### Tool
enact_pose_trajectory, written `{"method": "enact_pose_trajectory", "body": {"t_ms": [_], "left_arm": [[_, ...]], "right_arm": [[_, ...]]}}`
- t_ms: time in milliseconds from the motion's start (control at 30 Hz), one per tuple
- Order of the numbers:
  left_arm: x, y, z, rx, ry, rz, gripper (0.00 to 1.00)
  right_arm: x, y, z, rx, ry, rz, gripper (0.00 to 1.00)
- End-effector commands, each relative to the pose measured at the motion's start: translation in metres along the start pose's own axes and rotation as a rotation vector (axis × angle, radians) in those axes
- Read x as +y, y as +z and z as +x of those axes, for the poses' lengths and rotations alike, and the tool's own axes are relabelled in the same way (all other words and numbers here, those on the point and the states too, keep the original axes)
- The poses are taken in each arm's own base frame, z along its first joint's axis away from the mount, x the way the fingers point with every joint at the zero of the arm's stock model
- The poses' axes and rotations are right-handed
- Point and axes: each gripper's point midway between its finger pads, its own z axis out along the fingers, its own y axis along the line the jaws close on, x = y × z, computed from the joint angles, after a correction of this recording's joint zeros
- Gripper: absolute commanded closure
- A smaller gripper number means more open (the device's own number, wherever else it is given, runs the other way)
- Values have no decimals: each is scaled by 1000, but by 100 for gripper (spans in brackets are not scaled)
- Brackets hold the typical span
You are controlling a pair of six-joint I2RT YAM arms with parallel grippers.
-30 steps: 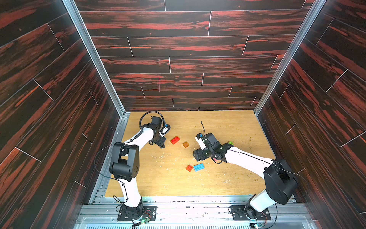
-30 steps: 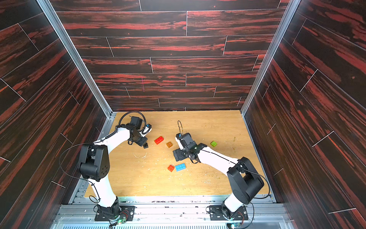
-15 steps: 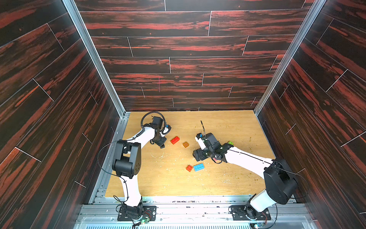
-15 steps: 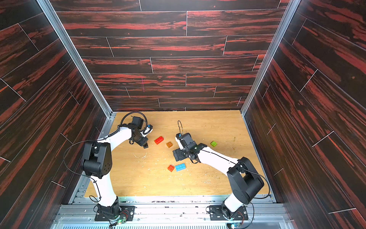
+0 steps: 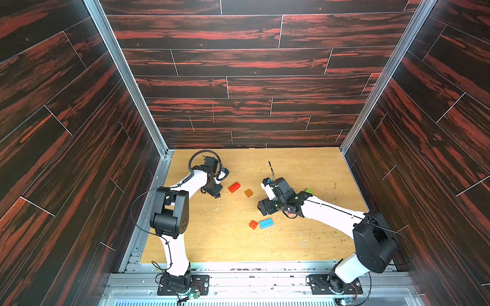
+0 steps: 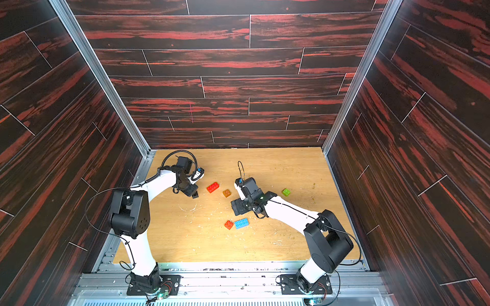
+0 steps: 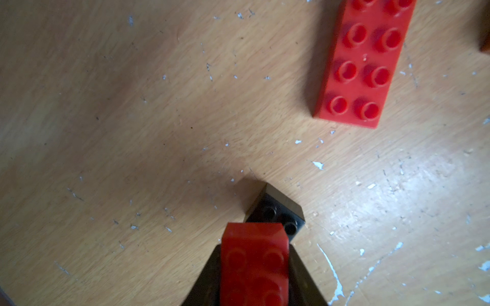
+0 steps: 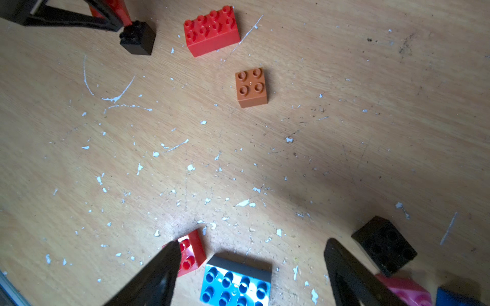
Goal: Assemble the letter v with lego
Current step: Adjust the lego brick at the center of the board.
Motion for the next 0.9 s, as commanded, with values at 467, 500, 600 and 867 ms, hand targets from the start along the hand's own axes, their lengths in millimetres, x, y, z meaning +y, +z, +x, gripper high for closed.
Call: {"method": "enact_pose_trajectory", "body": {"t_ms": [467,500,600,867], "left_arm": [[-4,-3,16,61,-2,6,80],[-6,-3,17,63,-2,16,80],[-9,1,17,76,12,19,80],[-18,10,17,114,33,30,80]], "right_arm": [[4,3,9,16,4,-18,12],[4,3,9,16,2,-19,12],[4,2,9,15,3,-20,12],[4,1,11,15,4,-20,12]]}}
